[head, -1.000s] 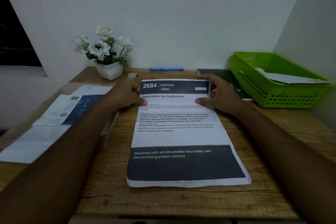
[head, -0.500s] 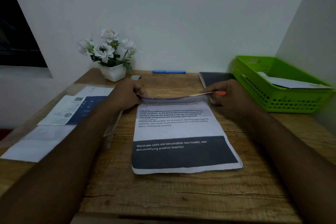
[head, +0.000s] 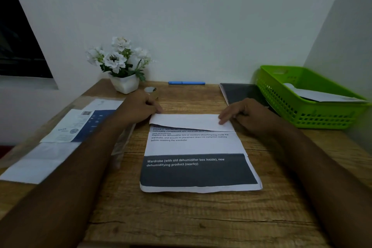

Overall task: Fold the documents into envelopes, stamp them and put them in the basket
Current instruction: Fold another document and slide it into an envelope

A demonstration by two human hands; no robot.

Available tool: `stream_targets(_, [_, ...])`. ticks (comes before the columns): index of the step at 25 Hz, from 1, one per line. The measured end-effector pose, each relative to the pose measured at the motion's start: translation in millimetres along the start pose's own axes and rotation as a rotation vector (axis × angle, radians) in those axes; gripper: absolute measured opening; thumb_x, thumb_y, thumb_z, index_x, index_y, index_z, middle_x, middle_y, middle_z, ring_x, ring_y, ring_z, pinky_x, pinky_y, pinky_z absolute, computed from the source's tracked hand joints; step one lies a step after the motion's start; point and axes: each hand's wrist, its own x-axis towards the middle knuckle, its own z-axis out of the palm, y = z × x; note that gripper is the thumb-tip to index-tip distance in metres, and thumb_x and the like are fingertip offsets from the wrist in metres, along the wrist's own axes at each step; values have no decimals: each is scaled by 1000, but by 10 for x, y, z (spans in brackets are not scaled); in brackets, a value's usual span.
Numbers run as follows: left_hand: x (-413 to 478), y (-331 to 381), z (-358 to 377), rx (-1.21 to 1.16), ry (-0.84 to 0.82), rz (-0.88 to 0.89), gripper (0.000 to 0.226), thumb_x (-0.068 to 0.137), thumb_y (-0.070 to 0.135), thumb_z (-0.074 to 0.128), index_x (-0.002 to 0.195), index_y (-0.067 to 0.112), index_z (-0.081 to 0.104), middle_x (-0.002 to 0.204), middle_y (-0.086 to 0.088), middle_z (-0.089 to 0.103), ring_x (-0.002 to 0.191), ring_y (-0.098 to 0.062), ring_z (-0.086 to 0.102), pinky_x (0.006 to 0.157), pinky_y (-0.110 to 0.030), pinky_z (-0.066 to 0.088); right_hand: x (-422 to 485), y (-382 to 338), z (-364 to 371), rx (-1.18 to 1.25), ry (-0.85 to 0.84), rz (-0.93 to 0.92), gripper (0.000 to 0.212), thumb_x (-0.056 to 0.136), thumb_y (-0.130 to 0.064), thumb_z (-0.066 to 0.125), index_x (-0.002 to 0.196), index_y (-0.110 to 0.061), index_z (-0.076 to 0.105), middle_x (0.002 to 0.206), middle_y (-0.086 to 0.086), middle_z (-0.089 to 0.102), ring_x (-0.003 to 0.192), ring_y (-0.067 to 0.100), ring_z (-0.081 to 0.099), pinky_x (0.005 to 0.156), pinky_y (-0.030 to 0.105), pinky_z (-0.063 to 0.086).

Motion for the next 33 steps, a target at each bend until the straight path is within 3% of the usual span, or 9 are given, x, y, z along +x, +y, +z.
stream_targets(2, [-3,2,7,26,-45,38,4,76,22,76,75,26,73,86,7,71,73,2,59,58,-12,41,3,-2,5,14,-8,14,46,81,13,46,89,-18,79,105,0,73,104,14,66,101,38,47])
stream_targets(5, [-1,-13,30,157,-123,75,35,58,45,83,86,27,73,85,18,65,72,3,56,55,-12,39,27,21,36,-25,5,50,20,88,-15,66,99,-28,76,108,-12,70,104,12,62,98,43,47])
stream_targets(7, [-2,-10,46,207,-157,78,54,51,52,83,96,26,71,90,19,61,79,3,53,60,-17,38,33,30,50,-146,-32,83,27,82,-44,72,107,-37,70,112,-23,64,109,7,57,105,40,39])
stream_targets(9, [-6,-12,45,211,-177,77,70,42,63,77,101,26,70,94,18,60,84,1,52,62,-20,39,36,28,65,-200,-76,101,40,77,-55,71,114,-42,64,114,-27,57,113,5,53,105,20,33])
stream_targets(11, [-15,-10,45,190,-195,84,80,35,69,72,103,27,69,97,16,61,89,-2,53,65,-22,40,35,9,67,-164,-90,119,50,73,-57,73,119,-42,61,118,-25,56,115,4,52,90,4,31])
stream_targets(16, [-31,11,25,172,-256,69,71,34,69,74,95,34,66,98,10,59,92,-8,54,73,-29,46,23,-43,62,-238,-91,164,68,70,-62,71,131,-38,53,134,-13,50,111,10,51,103,39,27])
stream_targets(21, [-19,6,42,153,-256,47,60,45,55,84,95,30,63,99,9,62,92,-9,56,72,-27,46,19,-97,51,-323,-110,215,66,74,-59,70,133,-33,54,151,-4,38,137,19,33,112,50,14])
stream_targets(28, [-44,34,6,160,-302,86,65,45,51,86,100,34,55,104,10,58,95,-9,56,76,-29,49,12,-78,57,-321,-105,244,75,70,-65,68,136,-34,49,157,-3,29,144,23,22,114,56,11])
stream_targets(33, [-36,41,5,176,-260,135,51,49,47,87,85,34,54,97,13,56,89,-6,54,66,-26,42,12,-42,72,-250,-34,280,77,54,-77,66,118,-35,54,134,-5,52,127,18,43,112,53,24])
